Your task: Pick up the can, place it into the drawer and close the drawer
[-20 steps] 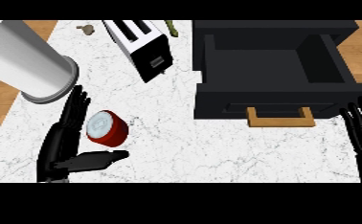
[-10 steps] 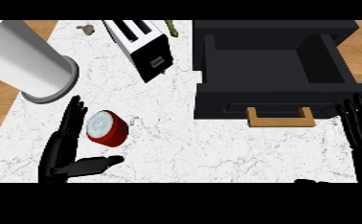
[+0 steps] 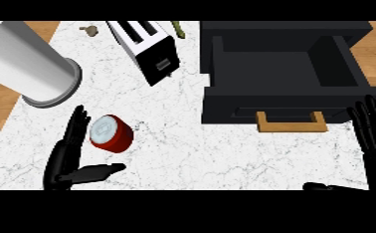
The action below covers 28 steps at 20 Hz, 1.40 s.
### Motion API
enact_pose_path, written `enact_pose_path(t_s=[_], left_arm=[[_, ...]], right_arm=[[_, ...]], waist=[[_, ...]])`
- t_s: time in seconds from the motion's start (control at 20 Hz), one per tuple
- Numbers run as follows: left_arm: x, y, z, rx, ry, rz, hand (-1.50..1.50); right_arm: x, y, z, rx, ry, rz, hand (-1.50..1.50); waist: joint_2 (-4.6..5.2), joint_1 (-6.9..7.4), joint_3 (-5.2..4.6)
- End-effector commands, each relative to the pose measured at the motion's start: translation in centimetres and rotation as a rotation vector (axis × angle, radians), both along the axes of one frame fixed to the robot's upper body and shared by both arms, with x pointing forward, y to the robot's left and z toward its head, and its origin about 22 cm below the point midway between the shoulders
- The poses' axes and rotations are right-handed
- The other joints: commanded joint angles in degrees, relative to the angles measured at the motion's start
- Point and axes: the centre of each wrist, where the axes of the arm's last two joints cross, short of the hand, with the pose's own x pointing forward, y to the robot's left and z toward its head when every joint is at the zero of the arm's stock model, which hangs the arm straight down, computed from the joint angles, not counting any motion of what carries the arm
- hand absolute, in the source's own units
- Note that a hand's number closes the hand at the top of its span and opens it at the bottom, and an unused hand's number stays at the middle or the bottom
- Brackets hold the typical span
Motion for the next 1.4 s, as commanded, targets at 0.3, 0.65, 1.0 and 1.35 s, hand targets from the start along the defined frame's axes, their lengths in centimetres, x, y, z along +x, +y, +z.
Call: enact_pose_path(t_s=[0.3, 0.65, 1.0, 1.35], left_arm=[[0.0, 0.7, -3.1, -0.022, 0.033, 0.009, -1.5], [0.7, 3.2, -5.0, -0.037, 0.045, 0.035, -1.5], [2.3, 1.8, -4.4, -0.025, 0.042, 0.018, -1.5], [3.4, 0.5, -5.5, -0.04, 0.04, 0.017, -1.5]], right_arm=[[-0.2, 1.5, 0.3, -0.016, -0.01, -0.005, -1.5], [-0.5, 0.2, 1.2, 0.002, 0.003, 0.002, -1.5], [-1.8, 0.1, 0.9, 0.005, -0.021, 0.01, -1.5], [-1.4, -0.1, 1.1, 0.002, -0.002, 0.016, -1.5]], waist=[[0.01, 0.01, 0.0], [0.03, -0.12, -0.01], [0.01, -0.15, 0.0], [0.02, -0.18, -0.01]])
